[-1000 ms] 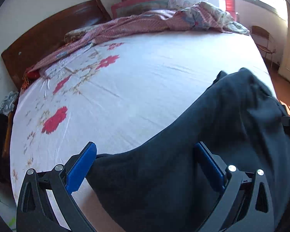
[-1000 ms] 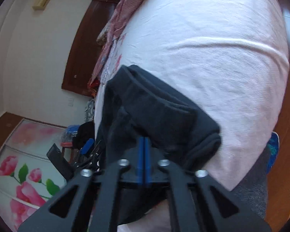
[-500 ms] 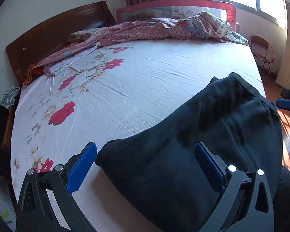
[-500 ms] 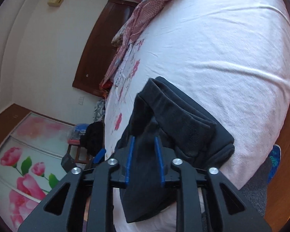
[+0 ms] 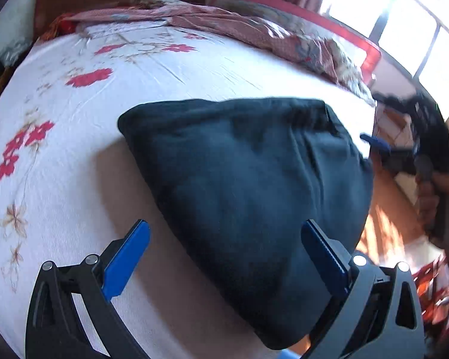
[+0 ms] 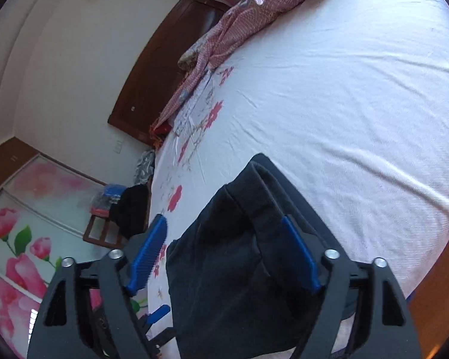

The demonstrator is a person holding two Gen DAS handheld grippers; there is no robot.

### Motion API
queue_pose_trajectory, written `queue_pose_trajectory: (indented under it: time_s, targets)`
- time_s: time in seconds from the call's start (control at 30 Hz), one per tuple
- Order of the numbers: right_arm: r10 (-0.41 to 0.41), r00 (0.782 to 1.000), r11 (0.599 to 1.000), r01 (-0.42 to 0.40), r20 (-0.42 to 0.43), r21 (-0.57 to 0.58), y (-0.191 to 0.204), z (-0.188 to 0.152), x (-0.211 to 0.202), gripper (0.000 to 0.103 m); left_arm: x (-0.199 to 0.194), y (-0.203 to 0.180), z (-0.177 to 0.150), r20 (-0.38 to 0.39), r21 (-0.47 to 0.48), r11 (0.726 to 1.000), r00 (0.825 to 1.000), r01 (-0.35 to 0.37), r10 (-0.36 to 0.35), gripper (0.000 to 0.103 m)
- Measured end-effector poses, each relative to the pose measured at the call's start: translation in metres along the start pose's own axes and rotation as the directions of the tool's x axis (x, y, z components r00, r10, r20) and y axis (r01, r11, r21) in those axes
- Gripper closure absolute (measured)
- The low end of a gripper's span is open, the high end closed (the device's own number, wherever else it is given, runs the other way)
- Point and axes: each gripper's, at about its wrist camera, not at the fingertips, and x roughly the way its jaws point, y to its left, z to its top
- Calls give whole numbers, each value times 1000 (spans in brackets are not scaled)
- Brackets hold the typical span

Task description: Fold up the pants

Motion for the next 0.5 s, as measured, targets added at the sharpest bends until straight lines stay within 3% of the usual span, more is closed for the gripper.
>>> queue_pose_trajectory:
  time_s: [0.07,0.17,0.23,0.3,0.33,0.4,0.5]
  targets:
    - [-36,999,998,37,-26,45,-26,-1,-2,15,-2,21,3,-8,-139,986,995,93,-95,2]
    - [3,999,994,2,-48,106,-57,-8,-2,15,7,47,1,-25,-297,944,988,140,-155,2]
    - [39,996,993,-30,-83,111,-67,-15,3,15,12,60,-3,-2,-379,903,975,204,-221,2]
    - [53,992,993,-40,-112,114,-74,-21,9,15,22,65,-8,-5,-427,871,963,242,-270,2]
    - [99,988,989,-85,-116,123,-77,-24,12,15,25,65,-13,-7,-444,859,957,257,-290,2]
    - [157,981,980,-140,-117,140,-81,-28,13,15,31,67,-20,18,-491,808,931,326,-364,2]
    - [221,968,968,-203,-115,148,-86,-30,14,13,37,65,-20,30,-497,795,922,348,-385,2]
